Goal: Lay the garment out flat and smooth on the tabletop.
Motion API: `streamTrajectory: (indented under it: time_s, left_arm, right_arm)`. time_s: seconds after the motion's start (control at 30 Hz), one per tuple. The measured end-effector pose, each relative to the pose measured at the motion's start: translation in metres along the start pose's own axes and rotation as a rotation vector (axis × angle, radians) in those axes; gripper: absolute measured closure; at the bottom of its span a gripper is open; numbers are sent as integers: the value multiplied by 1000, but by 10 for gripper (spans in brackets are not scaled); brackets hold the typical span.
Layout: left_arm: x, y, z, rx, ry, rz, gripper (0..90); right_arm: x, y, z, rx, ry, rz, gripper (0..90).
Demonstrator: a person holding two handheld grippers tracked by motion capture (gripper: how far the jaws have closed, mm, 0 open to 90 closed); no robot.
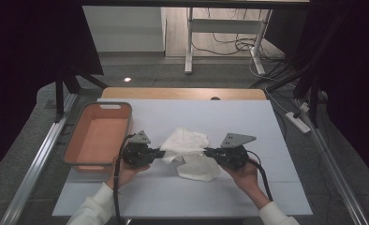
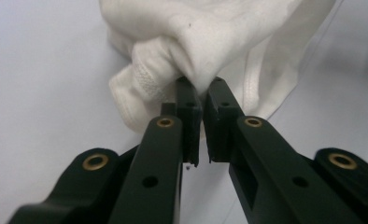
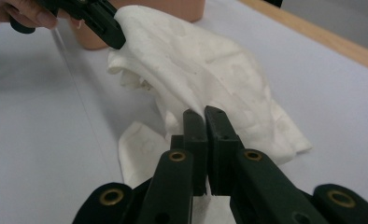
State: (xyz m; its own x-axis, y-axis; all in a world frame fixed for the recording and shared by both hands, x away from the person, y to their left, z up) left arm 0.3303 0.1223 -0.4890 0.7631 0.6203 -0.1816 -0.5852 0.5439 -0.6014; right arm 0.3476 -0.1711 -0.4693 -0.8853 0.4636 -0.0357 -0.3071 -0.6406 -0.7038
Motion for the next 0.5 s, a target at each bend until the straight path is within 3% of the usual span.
streamTrajectory:
  time_s: [0.3, 0.5]
  left_arm:
    - [-8, -10, 27, -60, 28, -30, 846]
    - [-20, -21, 47, -137, 52, -57, 846]
  right_arm:
    - [3, -13, 22, -72, 10, 6, 875]
    - [4, -23, 41, -144, 21, 12, 874]
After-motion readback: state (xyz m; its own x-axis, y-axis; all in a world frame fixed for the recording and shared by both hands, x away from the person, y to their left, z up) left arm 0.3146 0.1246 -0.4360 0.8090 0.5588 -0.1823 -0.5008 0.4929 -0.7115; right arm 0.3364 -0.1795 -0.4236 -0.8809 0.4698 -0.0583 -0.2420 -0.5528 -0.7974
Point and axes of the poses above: each handheld gripper's, and its own axes: z roughly backward along the jaws, y roughly out of its underside, x roughly to its left, the point moved 3 cm from there along -z, roughly forward along the jaws, and after that the axes turned 13 degrees about x, right-handed, at the moved point
